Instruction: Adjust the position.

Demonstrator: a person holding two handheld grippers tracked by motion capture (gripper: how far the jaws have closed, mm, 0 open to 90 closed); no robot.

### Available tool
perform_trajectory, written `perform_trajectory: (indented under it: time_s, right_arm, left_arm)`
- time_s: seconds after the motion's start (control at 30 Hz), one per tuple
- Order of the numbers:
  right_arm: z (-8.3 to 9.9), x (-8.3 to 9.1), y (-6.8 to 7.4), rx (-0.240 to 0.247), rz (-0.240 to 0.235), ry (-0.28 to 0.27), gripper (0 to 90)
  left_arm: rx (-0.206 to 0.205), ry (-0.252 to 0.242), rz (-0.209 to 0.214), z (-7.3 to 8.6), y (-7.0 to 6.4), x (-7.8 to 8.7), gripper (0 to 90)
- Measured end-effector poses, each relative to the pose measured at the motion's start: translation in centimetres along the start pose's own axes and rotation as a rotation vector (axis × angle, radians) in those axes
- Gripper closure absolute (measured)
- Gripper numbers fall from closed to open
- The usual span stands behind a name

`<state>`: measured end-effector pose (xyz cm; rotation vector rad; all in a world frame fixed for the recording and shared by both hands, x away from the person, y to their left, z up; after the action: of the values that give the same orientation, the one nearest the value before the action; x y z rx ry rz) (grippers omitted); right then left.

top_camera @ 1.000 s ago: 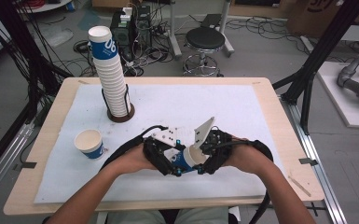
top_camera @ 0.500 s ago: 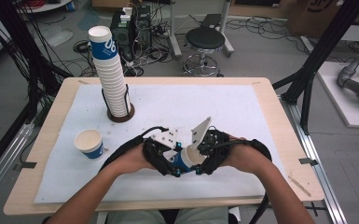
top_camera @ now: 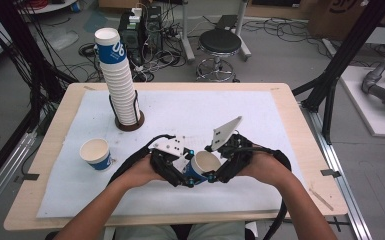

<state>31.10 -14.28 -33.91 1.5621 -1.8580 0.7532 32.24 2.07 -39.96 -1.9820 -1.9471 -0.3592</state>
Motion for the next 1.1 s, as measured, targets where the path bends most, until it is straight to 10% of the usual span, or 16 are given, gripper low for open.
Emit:
perform_trajectory:
  time_s: [0.23, 0.43, 1.1]
  right_arm:
    - [0.4, 2.9, -0.8, -0.104, 0.045, -0.281, 21.2]
    - [2.8, 3.8, -1.4, -0.190, 0.127, -0.393, 21.2]
    - [11.2, 3.3, -2.2, -0.382, 0.346, -0.494, 21.3]
  left_arm:
    - [0.038, -0.159, -0.054, 0.5, 0.8, 1.3, 28.7]
    - [0.042, -0.255, -0.082, 1.0, 1.2, 1.9, 28.5]
    - [0.045, -0.478, -0.208, 1.7, 2.8, 3.7, 28.5]
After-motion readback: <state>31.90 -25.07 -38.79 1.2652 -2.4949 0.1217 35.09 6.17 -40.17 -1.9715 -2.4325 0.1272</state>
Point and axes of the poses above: each handheld gripper's, and its own axes: x roughly backward along the jaws, z roughly out of its underside, y roughly to its left, the point moved 4 cm from there along -x, roughly forward along the jaws, and after that the axes turned 5 degrees about -y, right-handed, at the moved point
